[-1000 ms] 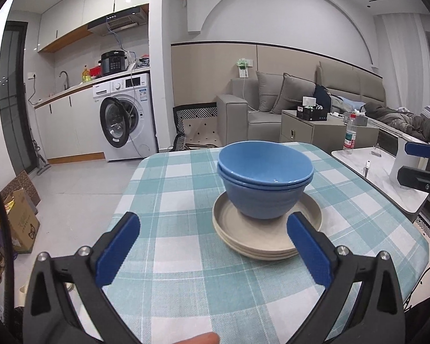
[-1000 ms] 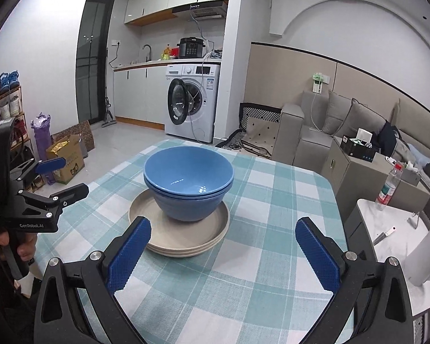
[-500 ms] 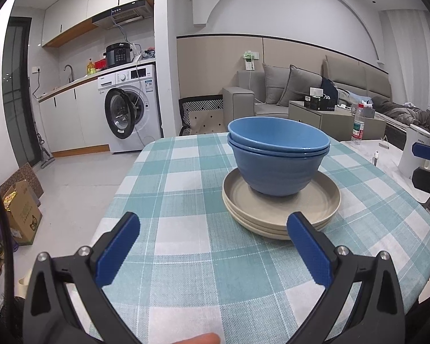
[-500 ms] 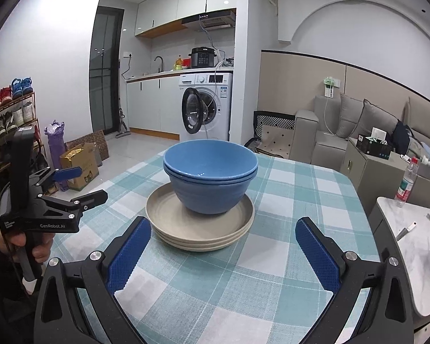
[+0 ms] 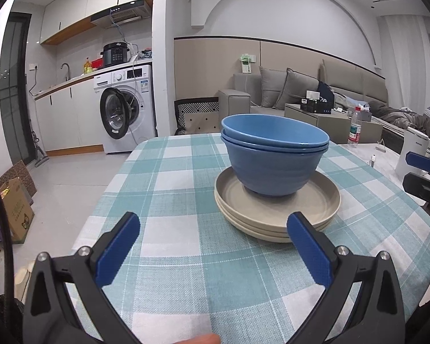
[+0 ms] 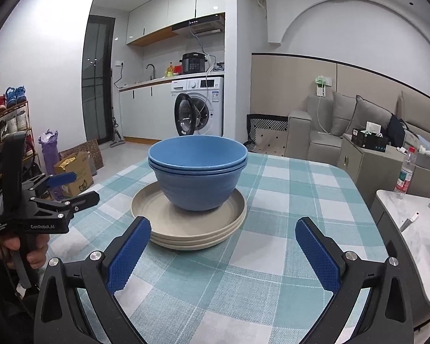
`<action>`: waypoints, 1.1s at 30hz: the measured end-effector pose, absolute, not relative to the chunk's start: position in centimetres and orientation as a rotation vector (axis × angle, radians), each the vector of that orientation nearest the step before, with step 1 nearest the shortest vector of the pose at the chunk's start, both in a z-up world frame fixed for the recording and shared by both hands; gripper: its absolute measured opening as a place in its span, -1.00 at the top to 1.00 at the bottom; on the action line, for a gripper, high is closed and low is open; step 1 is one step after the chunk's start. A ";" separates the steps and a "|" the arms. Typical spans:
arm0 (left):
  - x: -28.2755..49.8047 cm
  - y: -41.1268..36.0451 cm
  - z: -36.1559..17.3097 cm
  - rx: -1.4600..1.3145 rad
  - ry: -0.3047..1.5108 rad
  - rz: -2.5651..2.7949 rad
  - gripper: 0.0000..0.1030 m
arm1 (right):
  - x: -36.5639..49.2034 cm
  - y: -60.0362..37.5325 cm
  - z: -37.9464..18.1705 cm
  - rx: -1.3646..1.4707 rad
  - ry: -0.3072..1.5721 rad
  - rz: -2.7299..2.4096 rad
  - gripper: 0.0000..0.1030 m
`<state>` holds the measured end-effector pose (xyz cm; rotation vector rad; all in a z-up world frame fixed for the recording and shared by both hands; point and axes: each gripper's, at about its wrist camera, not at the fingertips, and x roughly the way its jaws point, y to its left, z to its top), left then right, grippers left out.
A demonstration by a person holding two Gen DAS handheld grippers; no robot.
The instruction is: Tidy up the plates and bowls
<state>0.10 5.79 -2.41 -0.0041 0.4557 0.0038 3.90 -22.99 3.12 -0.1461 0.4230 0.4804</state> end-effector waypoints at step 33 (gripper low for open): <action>0.2 6.0 -2.7 -0.036 0.430 0.011 -1.00 | 4.0 -22.4 0.7 -0.136 0.371 0.487 -0.99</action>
